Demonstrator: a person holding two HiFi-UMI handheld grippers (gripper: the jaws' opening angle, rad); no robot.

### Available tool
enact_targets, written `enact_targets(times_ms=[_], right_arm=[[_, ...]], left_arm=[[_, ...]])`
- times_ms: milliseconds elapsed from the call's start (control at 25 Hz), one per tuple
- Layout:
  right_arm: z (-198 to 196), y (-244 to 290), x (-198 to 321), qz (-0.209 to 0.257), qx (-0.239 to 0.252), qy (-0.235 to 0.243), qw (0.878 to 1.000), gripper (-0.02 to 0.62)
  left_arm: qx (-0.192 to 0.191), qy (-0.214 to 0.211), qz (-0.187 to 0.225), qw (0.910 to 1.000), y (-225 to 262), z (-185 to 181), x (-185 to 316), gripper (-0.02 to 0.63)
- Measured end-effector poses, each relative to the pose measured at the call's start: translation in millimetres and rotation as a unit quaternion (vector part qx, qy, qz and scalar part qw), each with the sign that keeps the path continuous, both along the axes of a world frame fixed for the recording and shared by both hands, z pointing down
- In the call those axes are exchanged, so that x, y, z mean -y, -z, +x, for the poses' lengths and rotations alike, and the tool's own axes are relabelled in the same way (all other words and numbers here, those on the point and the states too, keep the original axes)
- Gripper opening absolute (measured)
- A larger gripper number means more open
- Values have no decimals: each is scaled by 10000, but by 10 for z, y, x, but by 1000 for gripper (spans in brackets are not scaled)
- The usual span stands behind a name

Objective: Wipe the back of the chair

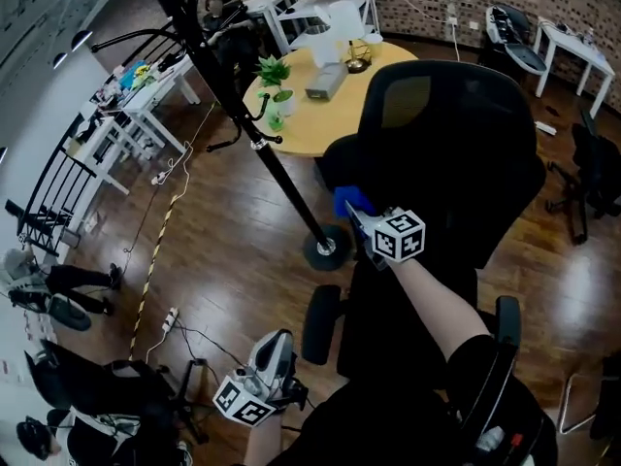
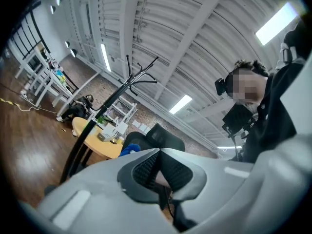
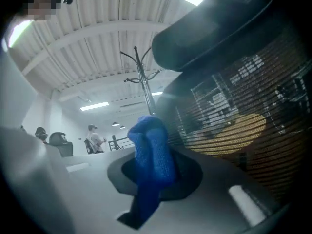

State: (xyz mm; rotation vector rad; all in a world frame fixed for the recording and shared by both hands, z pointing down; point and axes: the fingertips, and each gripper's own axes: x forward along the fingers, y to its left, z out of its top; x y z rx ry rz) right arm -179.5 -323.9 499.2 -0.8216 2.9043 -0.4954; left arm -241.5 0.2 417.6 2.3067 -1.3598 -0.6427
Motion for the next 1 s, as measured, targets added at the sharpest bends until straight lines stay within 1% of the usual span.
enact_targets(times_ms=[120,160,240,320,400,520,640,800,880,920,1000], right_arm=[[130,-88,247,-90,-82,-319,9994,37],[216,-87,280,-40,-83,-341,9994,37],[444,-84,299,108,-143,-400,9990,37],[744,-100,318,131,-144,-610,9979,37],[1098,-124,351,69,-90,-918,9957,37],[1795,-154,409,-12,-58,-1496,9887,37],[2649,-234,393,-249,52,-2206,9750,37],[3700,-363,306,-540,100,-3123,9484,37],[4027,-404,253,-627,74,-3401,9383,37],[4118,-413,231,-640,30,-3466,9358,37],[4163,-395,191,-602,-17,-3474,9358,37]], left_arm=[[43,301,-31,9995,-15,-204,-106,-8],[57,336,-37,9994,-24,-239,-113,-8],[66,277,-22,9996,-46,-241,-78,-8],[50,69,9,10000,-66,-158,17,-8],[46,-230,28,9997,-82,-9,163,-8],[103,-791,72,9968,-91,318,441,-8],[61,-1340,120,9909,-88,682,656,-8],[22,-1871,166,9822,-64,1091,800,-8],[13,-2027,167,9791,-61,1214,846,-8],[6,-2079,157,9780,-66,1256,866,-8],[0,-2142,140,9767,-78,1303,891,-8]])
